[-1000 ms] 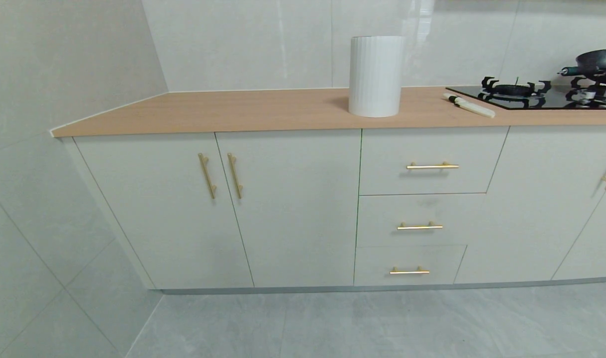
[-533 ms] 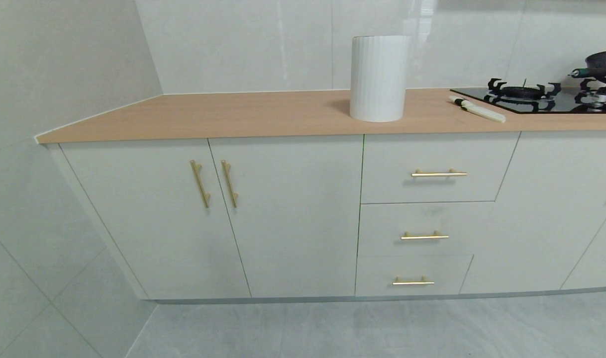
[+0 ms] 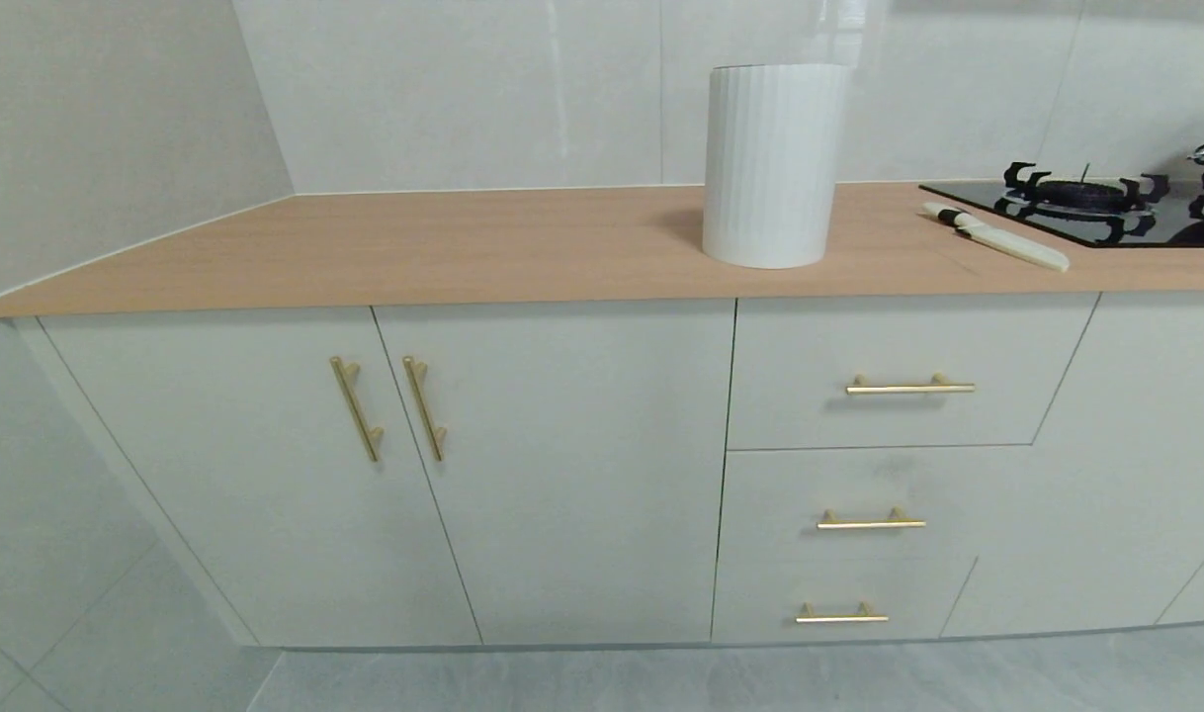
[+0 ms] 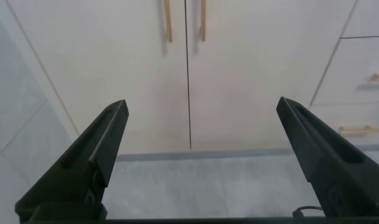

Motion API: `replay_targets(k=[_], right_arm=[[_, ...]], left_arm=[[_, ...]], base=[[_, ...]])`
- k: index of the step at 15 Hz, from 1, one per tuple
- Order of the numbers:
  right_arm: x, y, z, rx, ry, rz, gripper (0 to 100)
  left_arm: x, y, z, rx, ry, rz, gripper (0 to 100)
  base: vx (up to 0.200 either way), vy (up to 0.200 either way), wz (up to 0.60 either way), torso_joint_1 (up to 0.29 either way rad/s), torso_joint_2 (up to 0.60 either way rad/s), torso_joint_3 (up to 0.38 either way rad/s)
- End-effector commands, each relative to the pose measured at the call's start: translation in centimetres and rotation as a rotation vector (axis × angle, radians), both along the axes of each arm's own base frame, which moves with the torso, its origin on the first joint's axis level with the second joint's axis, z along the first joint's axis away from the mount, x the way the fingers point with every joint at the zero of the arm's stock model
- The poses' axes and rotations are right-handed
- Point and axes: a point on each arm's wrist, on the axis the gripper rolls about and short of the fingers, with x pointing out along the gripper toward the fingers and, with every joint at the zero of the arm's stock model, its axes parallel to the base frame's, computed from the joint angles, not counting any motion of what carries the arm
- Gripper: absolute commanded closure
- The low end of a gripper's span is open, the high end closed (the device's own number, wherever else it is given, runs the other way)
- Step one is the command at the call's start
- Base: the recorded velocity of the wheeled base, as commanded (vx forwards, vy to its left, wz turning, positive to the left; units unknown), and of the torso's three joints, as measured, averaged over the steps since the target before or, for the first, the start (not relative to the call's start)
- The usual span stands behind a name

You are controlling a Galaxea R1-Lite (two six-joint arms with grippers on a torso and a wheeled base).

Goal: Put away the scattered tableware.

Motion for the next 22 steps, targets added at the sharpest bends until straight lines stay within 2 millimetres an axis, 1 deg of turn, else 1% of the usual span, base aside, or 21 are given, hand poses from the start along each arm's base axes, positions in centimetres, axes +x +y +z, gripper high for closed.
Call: replay_targets(k=[1,12,22], right_arm=[[0.02,0.00,-0.01,-0.001,0.003,0.000,0],[0.02,0.00,-0.01,-0.002,0.004,0.001,0],[0.02,0.00,-0.01,-0.002,0.004,0.000,0]], left_arm=[[0.00,0.00,0.01,0.000,-0.001,0.000,0],[0.00,0.00,0.01,0.000,-0.001,-0.002,0],[0.00,0.00,0.01,0.000,-0.001,-0.002,0]], base=[[0.200,0.000,0.00,0.007,0.01,0.002],[0.200,0.000,0.00,0.002,0.00,0.003],[0.000,0.000,0.00,0.000,0.00,0.000]])
